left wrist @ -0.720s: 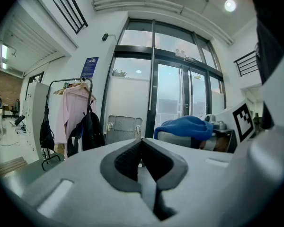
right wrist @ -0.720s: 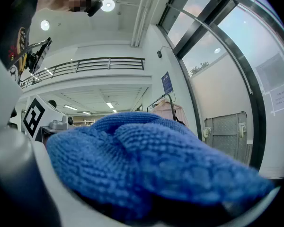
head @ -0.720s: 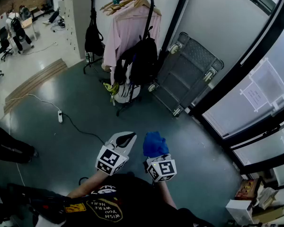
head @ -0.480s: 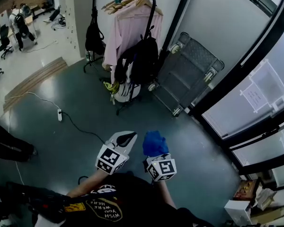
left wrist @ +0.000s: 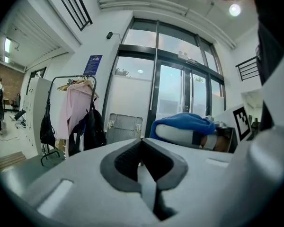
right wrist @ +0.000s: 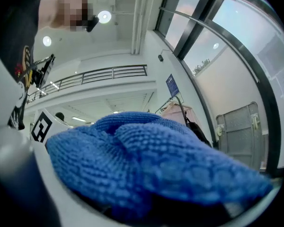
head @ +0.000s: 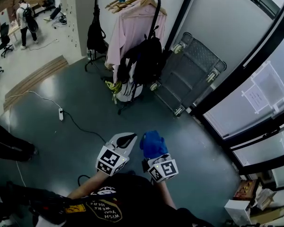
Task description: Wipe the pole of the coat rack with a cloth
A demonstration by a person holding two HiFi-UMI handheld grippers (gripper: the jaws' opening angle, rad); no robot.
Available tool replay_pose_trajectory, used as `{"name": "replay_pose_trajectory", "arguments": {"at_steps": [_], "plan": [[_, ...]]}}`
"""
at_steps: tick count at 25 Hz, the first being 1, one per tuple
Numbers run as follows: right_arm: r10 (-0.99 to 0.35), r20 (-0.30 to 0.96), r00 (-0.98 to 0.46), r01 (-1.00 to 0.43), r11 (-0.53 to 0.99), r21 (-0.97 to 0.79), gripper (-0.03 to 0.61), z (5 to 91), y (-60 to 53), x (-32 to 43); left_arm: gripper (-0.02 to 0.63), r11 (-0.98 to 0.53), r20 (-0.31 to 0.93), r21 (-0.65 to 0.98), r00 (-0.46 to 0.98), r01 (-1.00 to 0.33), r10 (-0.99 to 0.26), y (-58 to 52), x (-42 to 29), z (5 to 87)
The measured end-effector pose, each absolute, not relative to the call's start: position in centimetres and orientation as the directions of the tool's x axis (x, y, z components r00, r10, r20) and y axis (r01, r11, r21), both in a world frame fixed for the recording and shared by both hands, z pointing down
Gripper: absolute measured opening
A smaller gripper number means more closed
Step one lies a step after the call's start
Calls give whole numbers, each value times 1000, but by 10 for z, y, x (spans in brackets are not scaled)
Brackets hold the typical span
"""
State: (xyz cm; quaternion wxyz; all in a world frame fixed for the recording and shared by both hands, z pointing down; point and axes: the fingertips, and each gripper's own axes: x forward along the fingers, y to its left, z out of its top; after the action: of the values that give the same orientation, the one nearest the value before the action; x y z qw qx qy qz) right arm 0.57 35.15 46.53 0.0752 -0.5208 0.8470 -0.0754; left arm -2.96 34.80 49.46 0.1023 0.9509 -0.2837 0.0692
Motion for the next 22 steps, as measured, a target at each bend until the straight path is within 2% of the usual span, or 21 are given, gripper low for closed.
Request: {"name": "replay_pose_trajectory", "arguments": {"at_steps": [3, 11, 17, 22], "plan": [[-890, -63, -452, -867, 455, -202, 9, 467, 345, -7, 2, -816, 185, 152, 827, -558, -531, 336, -45, 495], [-903, 28, -428, -875, 406, -263, 9, 505, 305, -18, 2, -795, 215, 238, 828, -559, -518, 292, -60, 517], [-898, 23, -440, -871, 421, -252, 11, 512, 217, 19, 2, -782, 226, 241, 817, -575, -531, 214, -27, 534], [-896, -16, -443, -871, 435, -227, 11, 492, 127, 76, 2, -794, 204, 216, 821, -569, -533, 116, 31, 520]]}}
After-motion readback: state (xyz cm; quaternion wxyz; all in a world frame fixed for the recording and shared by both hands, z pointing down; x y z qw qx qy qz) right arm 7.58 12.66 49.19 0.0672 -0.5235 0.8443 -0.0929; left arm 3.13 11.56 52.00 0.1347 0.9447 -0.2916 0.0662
